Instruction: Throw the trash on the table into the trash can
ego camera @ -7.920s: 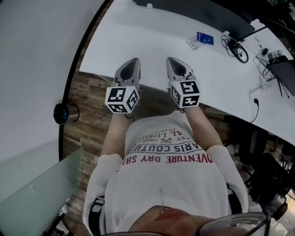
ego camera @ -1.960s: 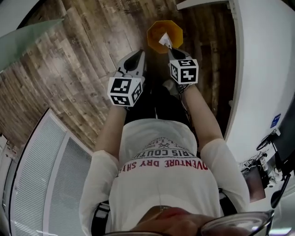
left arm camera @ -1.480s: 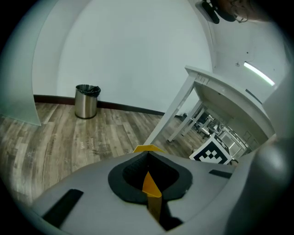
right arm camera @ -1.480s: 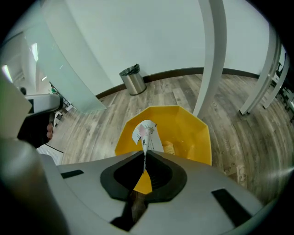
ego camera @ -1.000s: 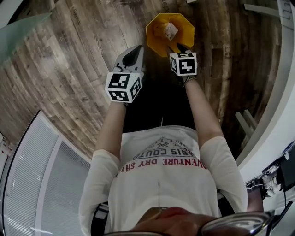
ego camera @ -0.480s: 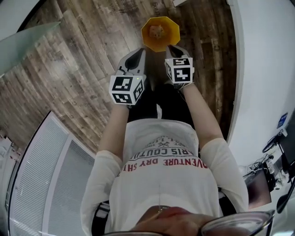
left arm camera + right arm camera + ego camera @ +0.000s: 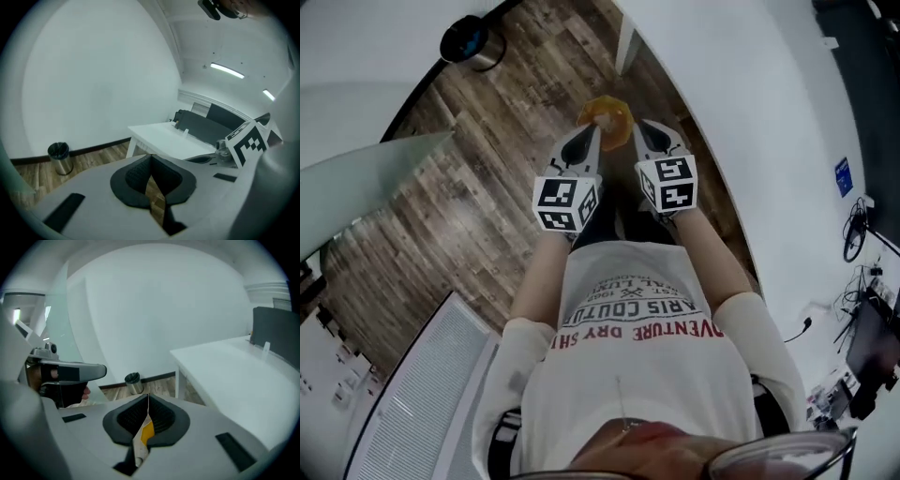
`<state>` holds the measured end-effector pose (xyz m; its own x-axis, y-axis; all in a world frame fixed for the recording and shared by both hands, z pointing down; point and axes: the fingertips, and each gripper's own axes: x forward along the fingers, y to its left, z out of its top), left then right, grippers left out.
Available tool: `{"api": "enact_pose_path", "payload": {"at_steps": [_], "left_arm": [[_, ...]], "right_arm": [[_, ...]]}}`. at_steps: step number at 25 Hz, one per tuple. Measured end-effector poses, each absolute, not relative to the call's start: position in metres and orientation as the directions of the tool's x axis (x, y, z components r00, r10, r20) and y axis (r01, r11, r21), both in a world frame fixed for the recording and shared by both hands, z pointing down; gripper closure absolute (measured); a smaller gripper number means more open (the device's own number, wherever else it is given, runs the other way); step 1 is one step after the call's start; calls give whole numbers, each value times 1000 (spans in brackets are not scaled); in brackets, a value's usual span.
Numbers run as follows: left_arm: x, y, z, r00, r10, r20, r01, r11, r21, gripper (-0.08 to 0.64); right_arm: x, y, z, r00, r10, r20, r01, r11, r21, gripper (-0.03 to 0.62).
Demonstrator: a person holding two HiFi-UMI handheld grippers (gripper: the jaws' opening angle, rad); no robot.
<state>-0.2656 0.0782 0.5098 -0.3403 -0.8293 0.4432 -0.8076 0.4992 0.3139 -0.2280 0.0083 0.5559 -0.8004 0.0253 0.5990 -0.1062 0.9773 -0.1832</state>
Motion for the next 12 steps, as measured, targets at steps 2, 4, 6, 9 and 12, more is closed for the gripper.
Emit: {"api": "enact_pose_path", "payload": {"at_steps": [2, 4, 6, 9, 12], "left_arm": [[-254, 60, 466, -323, -859, 397, -842, 452, 294, 537], [-237, 39, 429, -284, -893, 350, -879, 389, 278, 537], [-221, 10, 400, -225, -926, 303, -919, 305, 251, 537], [-183, -43, 368, -93, -965, 246, -967, 147, 209, 537], [-125, -87, 348, 23, -979, 203, -982, 15, 187, 537]], "right_arm": [[-211, -8, 512, -835, -19, 550, -140, 974, -180, 563], [-191, -27, 476, -861, -74, 503, -183, 968, -170, 563], [-168, -53, 447, -871, -158, 466, -250, 957, -143, 563], [-118, -102, 415, -850, -323, 415, -398, 911, -106, 563], [-46, -142, 393, -803, -465, 372, -528, 845, -84, 563]]}}
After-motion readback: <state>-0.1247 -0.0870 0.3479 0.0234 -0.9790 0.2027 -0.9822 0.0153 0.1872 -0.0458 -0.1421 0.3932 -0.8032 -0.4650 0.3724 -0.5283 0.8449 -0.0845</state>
